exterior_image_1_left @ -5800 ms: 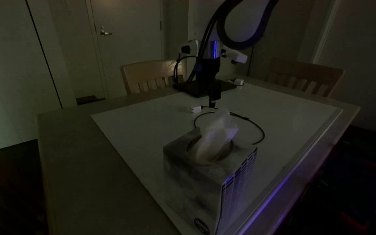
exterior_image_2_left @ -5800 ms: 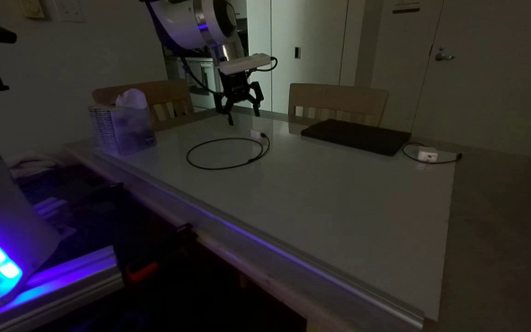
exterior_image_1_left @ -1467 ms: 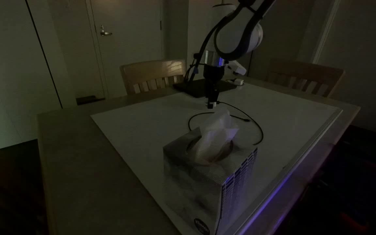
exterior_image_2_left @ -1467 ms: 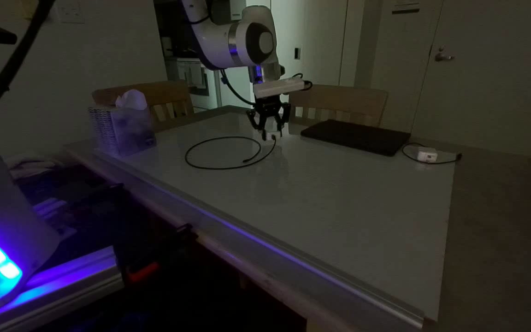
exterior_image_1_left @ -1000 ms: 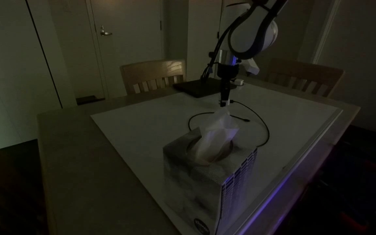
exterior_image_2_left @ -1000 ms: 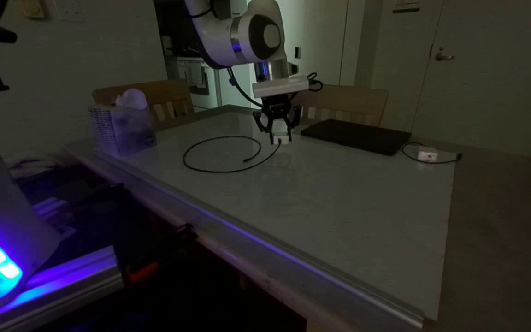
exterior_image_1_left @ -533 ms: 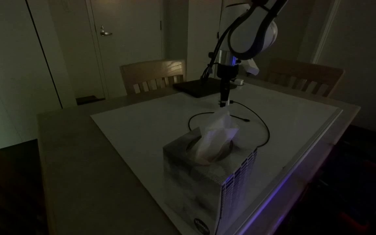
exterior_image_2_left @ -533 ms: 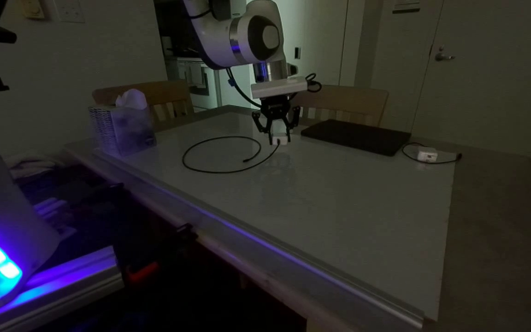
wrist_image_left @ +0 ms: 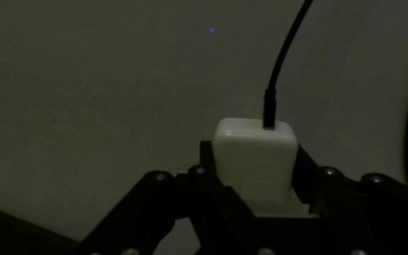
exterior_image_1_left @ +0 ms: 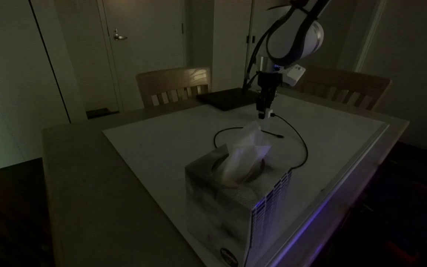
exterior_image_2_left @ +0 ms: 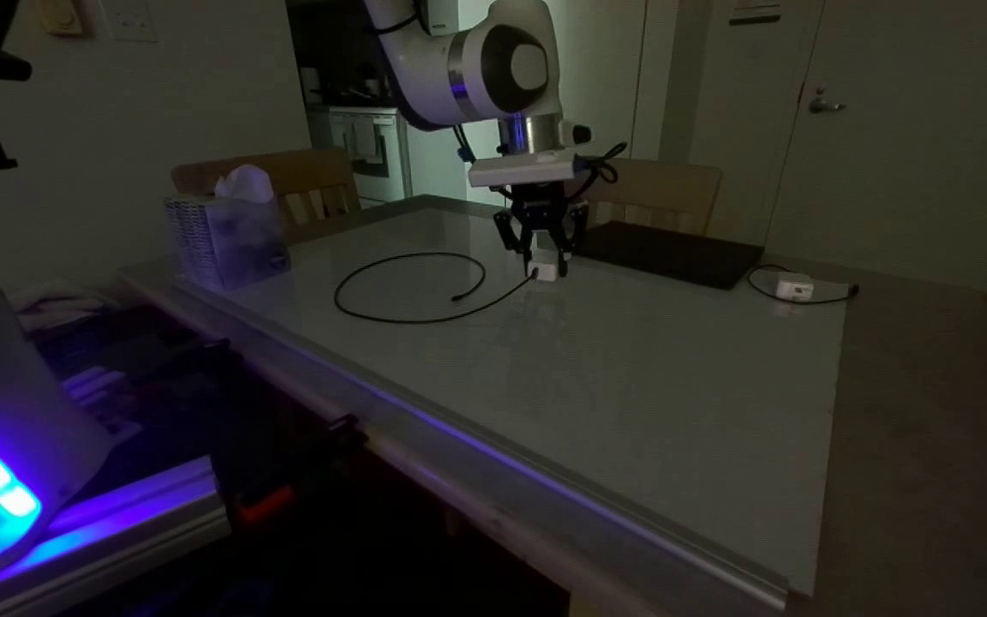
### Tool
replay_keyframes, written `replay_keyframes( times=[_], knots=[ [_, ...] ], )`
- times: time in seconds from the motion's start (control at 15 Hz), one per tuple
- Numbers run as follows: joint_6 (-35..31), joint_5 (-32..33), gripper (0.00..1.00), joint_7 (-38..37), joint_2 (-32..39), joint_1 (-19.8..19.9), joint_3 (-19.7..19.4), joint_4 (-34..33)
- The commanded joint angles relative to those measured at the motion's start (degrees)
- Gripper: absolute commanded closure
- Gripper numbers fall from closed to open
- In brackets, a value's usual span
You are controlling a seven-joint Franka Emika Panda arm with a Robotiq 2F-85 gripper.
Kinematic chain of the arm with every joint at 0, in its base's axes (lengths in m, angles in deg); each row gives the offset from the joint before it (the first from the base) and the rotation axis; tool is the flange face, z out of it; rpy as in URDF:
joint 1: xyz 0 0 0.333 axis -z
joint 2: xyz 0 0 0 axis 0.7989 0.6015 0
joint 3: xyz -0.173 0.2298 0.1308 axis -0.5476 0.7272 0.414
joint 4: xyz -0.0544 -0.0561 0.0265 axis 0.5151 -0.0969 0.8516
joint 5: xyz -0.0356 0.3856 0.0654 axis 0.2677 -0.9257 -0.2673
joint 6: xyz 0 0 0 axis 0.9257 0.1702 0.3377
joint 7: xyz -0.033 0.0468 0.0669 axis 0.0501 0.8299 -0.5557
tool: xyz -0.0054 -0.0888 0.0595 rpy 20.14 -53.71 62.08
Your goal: Unwind the charging cable
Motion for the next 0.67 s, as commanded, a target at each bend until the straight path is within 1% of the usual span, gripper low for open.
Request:
replay_keyframes(
  times=[0.0, 0.27, 0.47, 0.6],
  knots=[
    [1.85, -3.55, 0.73, -5.83, -0.82, 1.34, -1.29, 0.68],
    [1.75, -7.34, 0.73, -13.51, -0.82, 1.93, -3.40, 2.00],
    [0.35, -11.22, 0.73, -18.14, -0.47, 3.07, -4.36, 2.85],
    [0.23, -14.77, 0.73, -20.08, 0.14, 4.70, -4.19, 2.71]
  ],
)
